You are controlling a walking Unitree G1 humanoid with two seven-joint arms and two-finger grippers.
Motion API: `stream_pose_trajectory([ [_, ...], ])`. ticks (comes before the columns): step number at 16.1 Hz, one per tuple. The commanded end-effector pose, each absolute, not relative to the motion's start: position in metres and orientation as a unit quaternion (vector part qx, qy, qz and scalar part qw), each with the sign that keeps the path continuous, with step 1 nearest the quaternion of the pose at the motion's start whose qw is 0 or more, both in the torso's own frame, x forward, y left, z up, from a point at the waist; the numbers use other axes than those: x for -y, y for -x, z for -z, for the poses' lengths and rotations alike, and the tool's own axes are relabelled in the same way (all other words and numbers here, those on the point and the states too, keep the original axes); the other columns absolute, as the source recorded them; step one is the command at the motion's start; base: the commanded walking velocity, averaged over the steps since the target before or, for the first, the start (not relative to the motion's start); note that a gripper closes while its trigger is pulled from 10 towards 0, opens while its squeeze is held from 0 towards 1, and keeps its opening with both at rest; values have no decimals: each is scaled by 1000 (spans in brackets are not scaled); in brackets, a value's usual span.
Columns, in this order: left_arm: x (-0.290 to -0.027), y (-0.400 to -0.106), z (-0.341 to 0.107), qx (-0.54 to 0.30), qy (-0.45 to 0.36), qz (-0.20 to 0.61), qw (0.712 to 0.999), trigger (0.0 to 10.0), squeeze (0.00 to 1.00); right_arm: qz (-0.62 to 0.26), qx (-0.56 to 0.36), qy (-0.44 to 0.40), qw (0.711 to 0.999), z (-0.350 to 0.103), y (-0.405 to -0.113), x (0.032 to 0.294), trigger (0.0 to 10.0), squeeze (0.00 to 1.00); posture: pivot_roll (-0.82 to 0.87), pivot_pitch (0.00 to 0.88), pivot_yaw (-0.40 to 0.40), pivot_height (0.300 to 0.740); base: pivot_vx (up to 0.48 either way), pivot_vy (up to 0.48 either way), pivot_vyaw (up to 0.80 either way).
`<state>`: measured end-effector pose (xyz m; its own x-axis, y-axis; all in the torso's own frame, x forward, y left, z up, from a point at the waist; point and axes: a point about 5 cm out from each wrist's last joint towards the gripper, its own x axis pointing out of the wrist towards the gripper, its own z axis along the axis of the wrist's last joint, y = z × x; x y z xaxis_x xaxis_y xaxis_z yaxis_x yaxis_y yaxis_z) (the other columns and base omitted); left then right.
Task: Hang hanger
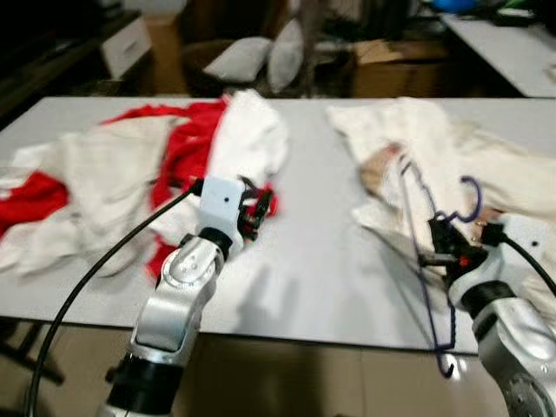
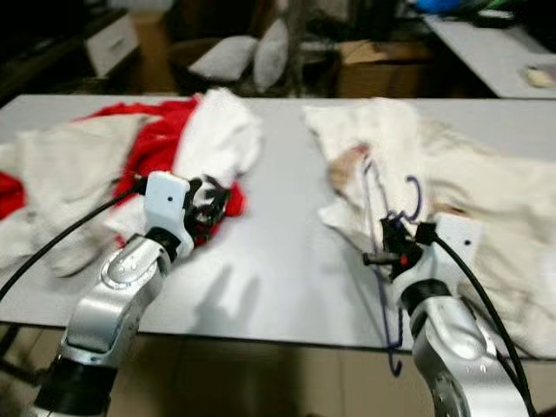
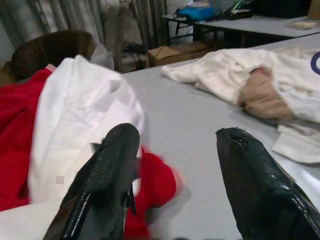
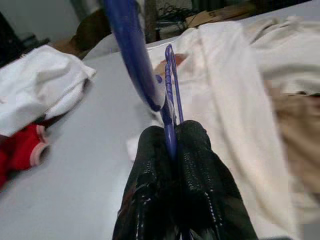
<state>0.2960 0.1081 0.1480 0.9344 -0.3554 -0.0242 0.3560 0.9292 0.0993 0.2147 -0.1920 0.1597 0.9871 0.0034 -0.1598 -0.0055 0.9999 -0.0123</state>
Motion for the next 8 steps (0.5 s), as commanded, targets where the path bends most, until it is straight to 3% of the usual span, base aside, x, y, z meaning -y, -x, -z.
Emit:
stream_pose_trajectory([
  [1,-112,-297,-146,-6,-60,176,983,10000,0,-19,-75,6,997,-160,-215,184,10000,0,-67,0,69,740,0,-412,0],
  [4,-112,-299,-145,-6,-59,177,982,10000,0,-17,-76,5,997,-157,-218,183,10000,0,-73,0,72,740,0,-384,0],
  [5,-110,-300,-142,-27,-16,185,982,10000,0,-13,-80,-4,997,-155,-217,186,10000,0,-71,0,71,740,0,0,0],
  [8,-111,-303,-144,-22,-21,186,982,10000,0,-11,-74,-22,997,-158,-221,187,10000,0,-69,0,70,740,0,480,-800],
])
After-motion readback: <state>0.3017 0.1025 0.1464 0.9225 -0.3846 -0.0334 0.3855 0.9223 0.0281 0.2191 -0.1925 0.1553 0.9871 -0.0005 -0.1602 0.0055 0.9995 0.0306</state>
